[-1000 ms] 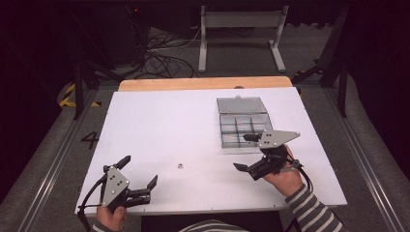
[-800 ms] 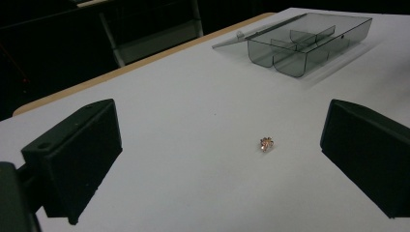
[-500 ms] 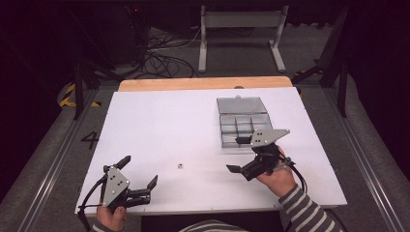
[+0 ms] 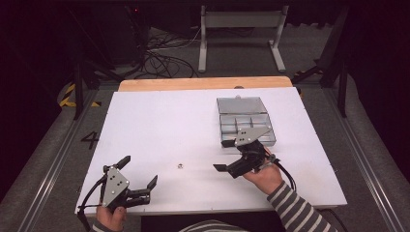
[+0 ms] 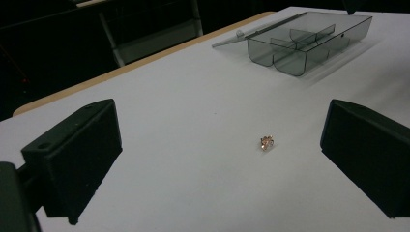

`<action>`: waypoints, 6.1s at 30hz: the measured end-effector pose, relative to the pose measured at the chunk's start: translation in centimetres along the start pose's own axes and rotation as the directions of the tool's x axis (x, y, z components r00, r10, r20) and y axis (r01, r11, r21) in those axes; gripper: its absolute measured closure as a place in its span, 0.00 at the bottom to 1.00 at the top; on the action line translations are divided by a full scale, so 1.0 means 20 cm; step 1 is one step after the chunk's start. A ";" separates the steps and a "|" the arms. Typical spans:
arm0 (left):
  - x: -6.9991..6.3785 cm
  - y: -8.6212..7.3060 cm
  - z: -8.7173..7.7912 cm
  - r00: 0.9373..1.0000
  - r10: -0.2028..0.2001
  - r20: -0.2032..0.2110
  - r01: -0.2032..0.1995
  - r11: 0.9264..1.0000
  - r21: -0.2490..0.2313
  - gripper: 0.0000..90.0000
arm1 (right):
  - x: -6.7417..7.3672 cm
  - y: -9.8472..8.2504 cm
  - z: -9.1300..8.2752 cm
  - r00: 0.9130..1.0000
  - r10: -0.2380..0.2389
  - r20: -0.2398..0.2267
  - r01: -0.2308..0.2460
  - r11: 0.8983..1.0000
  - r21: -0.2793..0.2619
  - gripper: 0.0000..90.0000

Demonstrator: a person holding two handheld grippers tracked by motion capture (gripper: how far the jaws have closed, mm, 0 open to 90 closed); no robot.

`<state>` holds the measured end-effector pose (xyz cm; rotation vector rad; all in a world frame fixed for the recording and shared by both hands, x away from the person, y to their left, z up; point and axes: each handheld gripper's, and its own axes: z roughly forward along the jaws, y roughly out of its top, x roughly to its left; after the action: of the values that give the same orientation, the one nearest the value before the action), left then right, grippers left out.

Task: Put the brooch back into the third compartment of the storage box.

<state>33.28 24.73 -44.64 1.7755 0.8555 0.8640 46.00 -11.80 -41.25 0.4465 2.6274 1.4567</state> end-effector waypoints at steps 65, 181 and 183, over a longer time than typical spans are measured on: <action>0.00 0.00 0.00 1.000 0.000 0.008 0.000 1.000 0.003 0.02 | 0.03 0.02 0.66 0.998 0.011 -0.062 -0.003 0.993 0.122 0.43; 0.01 -0.01 0.02 1.000 0.000 0.020 0.000 1.000 0.019 0.02 | -0.07 0.17 0.31 0.990 -0.054 0.127 0.040 0.994 0.104 0.90; 0.01 -0.01 0.01 1.000 -0.002 0.019 0.002 1.000 0.017 0.02 | -0.08 0.17 0.30 0.989 -0.059 0.133 0.045 0.993 0.108 0.90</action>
<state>33.57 24.81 -44.83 1.7942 0.8545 0.8397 49.57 -5.69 -41.65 0.4655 2.5942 1.2317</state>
